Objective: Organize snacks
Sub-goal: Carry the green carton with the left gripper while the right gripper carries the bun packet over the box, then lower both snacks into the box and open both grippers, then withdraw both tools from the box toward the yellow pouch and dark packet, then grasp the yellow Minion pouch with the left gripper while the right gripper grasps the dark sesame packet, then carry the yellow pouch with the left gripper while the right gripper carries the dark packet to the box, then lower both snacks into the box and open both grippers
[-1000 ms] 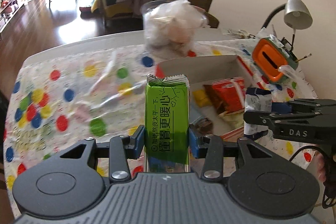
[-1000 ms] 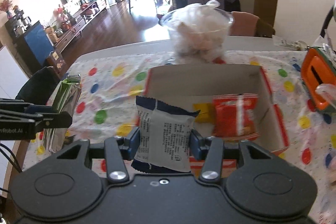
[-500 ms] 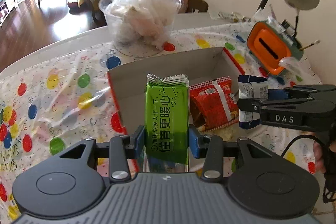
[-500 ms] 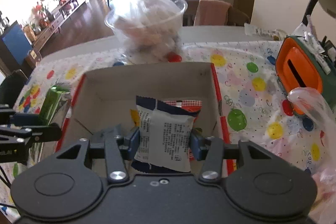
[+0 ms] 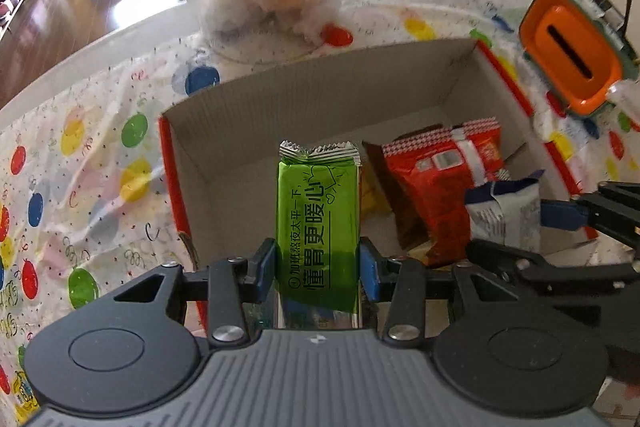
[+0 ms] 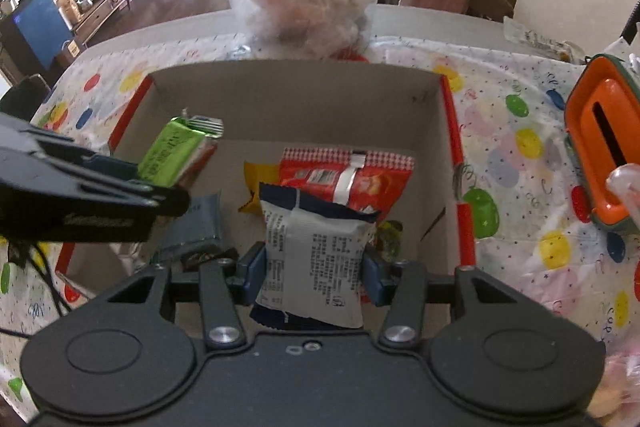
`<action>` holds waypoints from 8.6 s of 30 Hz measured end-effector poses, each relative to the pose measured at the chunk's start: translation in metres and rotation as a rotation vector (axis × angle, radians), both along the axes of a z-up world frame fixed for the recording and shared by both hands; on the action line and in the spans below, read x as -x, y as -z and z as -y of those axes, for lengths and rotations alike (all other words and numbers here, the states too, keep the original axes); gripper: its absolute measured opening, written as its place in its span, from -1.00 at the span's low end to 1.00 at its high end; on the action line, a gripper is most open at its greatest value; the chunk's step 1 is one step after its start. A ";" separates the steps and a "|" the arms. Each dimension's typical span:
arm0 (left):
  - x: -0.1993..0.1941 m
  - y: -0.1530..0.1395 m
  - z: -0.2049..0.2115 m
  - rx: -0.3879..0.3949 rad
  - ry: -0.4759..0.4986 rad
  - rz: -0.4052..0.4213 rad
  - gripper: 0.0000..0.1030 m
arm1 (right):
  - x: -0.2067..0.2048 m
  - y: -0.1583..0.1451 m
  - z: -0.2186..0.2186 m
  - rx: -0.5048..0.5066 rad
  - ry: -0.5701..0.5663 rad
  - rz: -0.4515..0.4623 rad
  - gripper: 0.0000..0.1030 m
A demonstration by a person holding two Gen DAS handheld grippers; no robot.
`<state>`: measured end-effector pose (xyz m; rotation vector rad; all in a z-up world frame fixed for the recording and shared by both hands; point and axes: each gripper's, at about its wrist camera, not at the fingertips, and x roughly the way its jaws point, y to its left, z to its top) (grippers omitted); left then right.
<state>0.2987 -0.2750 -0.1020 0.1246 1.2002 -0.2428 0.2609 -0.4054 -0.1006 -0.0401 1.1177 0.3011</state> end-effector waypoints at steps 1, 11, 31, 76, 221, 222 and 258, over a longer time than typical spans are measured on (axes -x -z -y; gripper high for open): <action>-0.001 0.004 0.002 -0.007 0.005 -0.010 -0.19 | 0.000 0.002 0.000 -0.001 -0.006 -0.008 -0.09; 0.000 0.021 0.009 -0.061 0.028 -0.048 -0.19 | -0.001 0.012 -0.003 0.005 -0.016 -0.026 -0.07; 0.034 -0.021 -0.010 0.072 0.062 0.067 0.07 | 0.023 -0.021 0.003 -0.059 0.049 0.047 0.23; 0.201 -0.045 -0.315 0.181 -0.134 0.225 0.60 | 0.150 -0.049 -0.228 -0.216 -0.042 0.089 1.00; 0.027 -0.029 -0.027 0.027 0.021 0.161 0.00 | 0.008 -0.020 0.013 -0.031 0.142 0.019 -0.36; 0.024 -0.025 -0.025 0.019 0.029 0.155 -0.01 | 0.005 -0.016 0.011 -0.028 0.130 0.012 -0.36; 0.045 -0.019 -0.019 0.027 0.065 0.167 0.41 | 0.037 -0.021 0.009 -0.094 0.150 0.066 0.41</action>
